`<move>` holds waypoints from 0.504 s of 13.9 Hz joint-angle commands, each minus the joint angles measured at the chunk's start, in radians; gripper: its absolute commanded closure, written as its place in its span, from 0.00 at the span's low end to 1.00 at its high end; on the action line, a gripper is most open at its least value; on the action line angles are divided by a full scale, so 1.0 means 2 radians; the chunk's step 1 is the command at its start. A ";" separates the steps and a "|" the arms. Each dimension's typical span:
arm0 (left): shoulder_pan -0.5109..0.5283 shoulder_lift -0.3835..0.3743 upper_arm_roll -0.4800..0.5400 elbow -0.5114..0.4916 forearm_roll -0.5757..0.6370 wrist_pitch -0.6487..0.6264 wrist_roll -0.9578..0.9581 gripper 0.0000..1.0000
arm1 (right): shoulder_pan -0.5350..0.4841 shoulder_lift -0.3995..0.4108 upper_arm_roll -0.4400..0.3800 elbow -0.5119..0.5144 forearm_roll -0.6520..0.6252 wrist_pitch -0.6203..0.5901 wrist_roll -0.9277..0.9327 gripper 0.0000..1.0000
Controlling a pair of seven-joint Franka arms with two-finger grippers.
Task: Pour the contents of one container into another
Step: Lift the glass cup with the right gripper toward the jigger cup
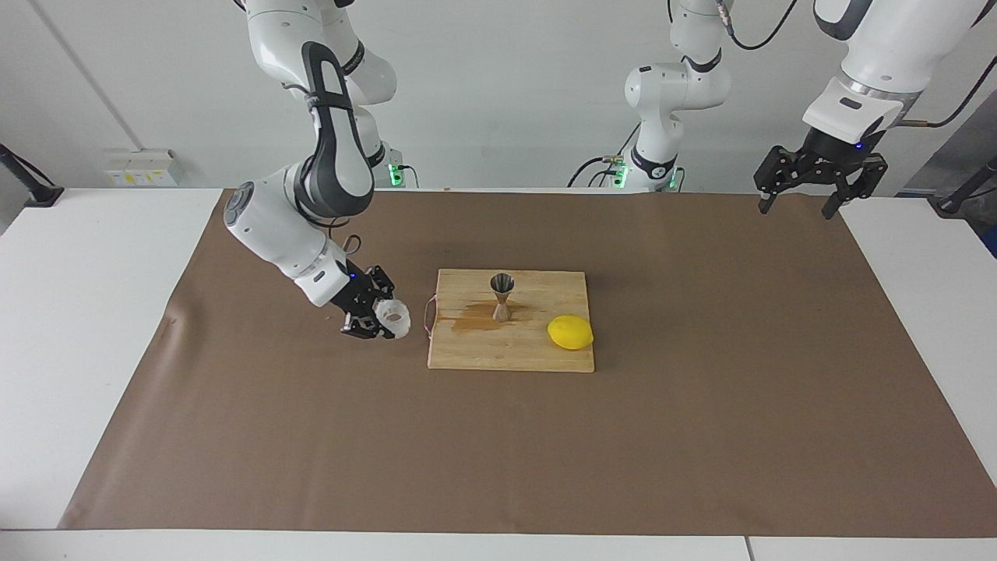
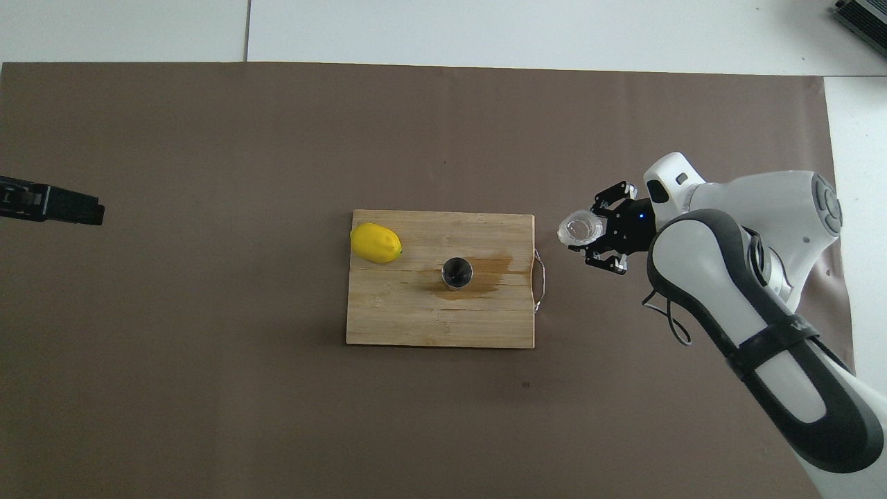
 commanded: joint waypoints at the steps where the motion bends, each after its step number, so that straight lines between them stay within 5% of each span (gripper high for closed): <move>1: -0.003 -0.004 0.004 -0.004 -0.004 0.002 0.008 0.00 | 0.029 -0.003 0.002 0.022 -0.051 0.002 0.078 0.83; 7: -0.004 -0.004 0.003 -0.004 -0.001 0.003 0.005 0.00 | 0.108 0.002 0.002 0.054 -0.161 0.002 0.215 0.83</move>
